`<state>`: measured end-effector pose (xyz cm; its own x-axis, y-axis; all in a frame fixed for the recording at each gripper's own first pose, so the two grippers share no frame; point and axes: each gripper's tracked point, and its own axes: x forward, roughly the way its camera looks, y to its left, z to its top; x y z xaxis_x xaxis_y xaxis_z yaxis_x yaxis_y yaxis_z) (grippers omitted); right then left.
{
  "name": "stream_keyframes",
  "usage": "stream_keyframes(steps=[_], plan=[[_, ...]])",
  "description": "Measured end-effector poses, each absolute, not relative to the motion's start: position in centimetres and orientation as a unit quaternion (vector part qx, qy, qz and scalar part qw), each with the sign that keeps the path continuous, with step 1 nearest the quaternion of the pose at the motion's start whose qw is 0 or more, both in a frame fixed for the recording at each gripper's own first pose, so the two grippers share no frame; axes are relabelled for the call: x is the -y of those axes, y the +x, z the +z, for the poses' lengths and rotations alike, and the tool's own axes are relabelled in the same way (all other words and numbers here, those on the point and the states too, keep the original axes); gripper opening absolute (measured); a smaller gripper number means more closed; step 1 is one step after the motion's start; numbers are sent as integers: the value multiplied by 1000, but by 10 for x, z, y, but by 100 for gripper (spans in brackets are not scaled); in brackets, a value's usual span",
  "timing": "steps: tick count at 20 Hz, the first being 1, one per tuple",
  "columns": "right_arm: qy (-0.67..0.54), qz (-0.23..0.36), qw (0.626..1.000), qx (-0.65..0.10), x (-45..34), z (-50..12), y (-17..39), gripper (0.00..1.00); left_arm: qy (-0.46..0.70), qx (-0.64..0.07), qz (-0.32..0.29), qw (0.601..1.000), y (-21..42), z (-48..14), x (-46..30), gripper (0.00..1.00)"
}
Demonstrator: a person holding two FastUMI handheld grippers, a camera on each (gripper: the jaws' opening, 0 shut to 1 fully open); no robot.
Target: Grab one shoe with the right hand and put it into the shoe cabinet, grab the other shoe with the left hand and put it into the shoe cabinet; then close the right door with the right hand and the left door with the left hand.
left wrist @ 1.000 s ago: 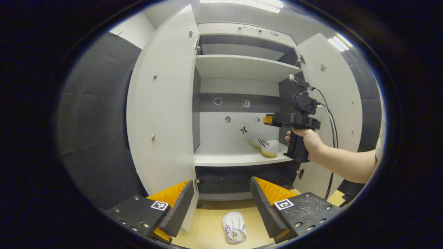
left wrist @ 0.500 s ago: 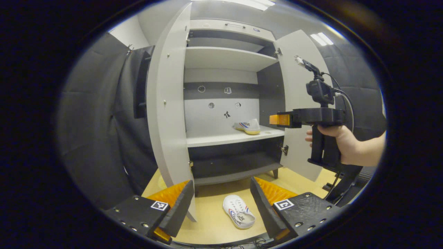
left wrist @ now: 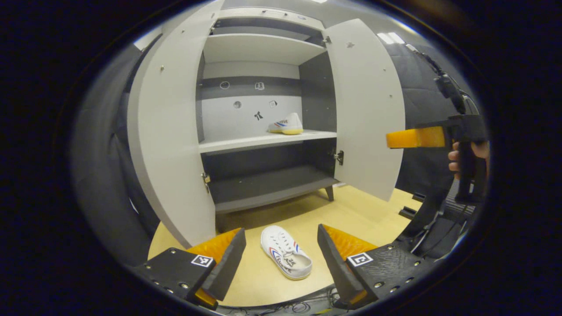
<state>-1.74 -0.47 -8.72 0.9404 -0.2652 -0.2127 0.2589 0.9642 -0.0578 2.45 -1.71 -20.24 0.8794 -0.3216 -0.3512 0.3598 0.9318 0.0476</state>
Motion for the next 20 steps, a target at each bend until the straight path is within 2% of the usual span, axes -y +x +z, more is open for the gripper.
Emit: stream_keyframes(steps=[4, 8, 13, 20], plan=[[-1, -181, 976, -124, 48, -101, -60, 99, 22, -249, -163, 955, 35, -268, 26, 94], [2, -224, 964, -141, 97, -115, -81, 99, 27, -308, -111, 944, 58, -325, 15, 94], [11, -252, 957, -141, 149, -113, -78, 99, 41, -368, -69, 926, 77, -375, 5, 95], [28, -290, 948, -129, 222, -114, -58, 99, 28, -412, -35, 910, 106, -410, 2, 94]])
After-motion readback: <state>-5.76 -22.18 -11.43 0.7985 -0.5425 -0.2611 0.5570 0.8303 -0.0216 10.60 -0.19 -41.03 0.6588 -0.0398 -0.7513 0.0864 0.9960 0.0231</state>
